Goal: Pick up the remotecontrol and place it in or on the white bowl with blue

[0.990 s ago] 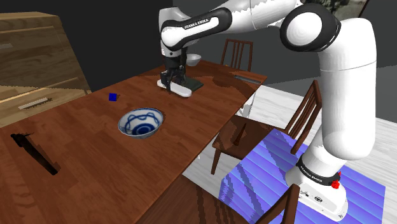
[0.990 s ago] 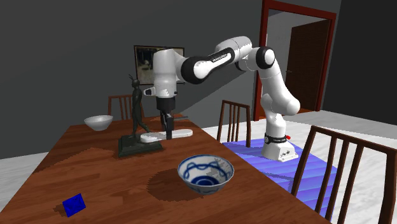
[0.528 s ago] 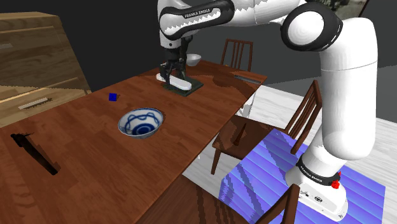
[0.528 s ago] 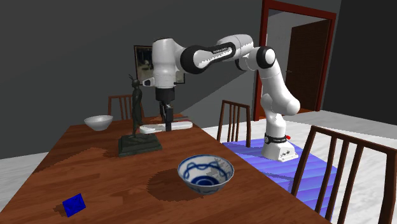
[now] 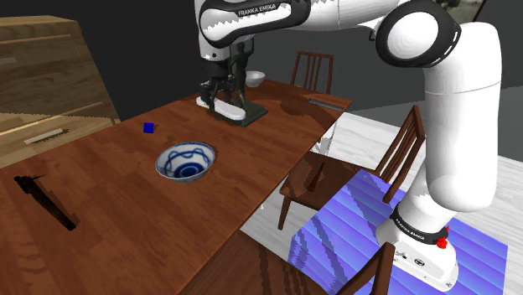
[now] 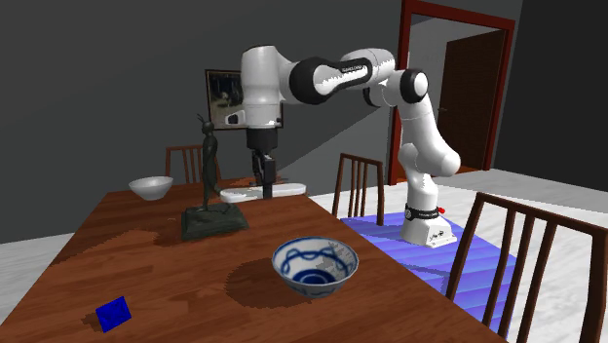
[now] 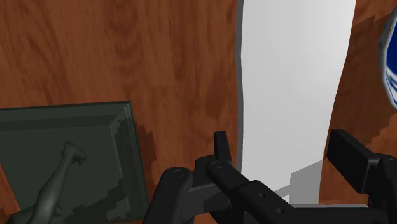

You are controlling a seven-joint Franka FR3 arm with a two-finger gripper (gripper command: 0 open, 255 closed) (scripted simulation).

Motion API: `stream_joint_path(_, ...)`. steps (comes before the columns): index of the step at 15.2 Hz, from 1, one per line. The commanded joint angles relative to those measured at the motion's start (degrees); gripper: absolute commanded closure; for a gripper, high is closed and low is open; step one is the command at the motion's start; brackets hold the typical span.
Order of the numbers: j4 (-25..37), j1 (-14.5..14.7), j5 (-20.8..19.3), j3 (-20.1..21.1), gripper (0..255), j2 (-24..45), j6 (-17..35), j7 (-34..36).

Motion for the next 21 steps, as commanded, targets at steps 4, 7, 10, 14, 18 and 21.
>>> stream_joint_path(4,-0.57,4.27,-0.70,1.62,255,-0.30,0.26,5.99)
stream_joint_path(7,0.31,6.97,-1.26,2.55,255,0.28,-0.09,9.57)
stream_joint_path(10,2.00,9.81,-1.93,3.40,255,1.40,-0.74,13.13)
stream_joint_path(14,5.66,13.82,-3.03,4.41,255,3.78,-2.13,17.81)
stream_joint_path(18,3.92,14.28,-3.22,4.48,255,4.16,-0.04,18.57)
stream_joint_path(21,1.70,14.12,-3.28,4.43,255,4.22,2.23,18.65)
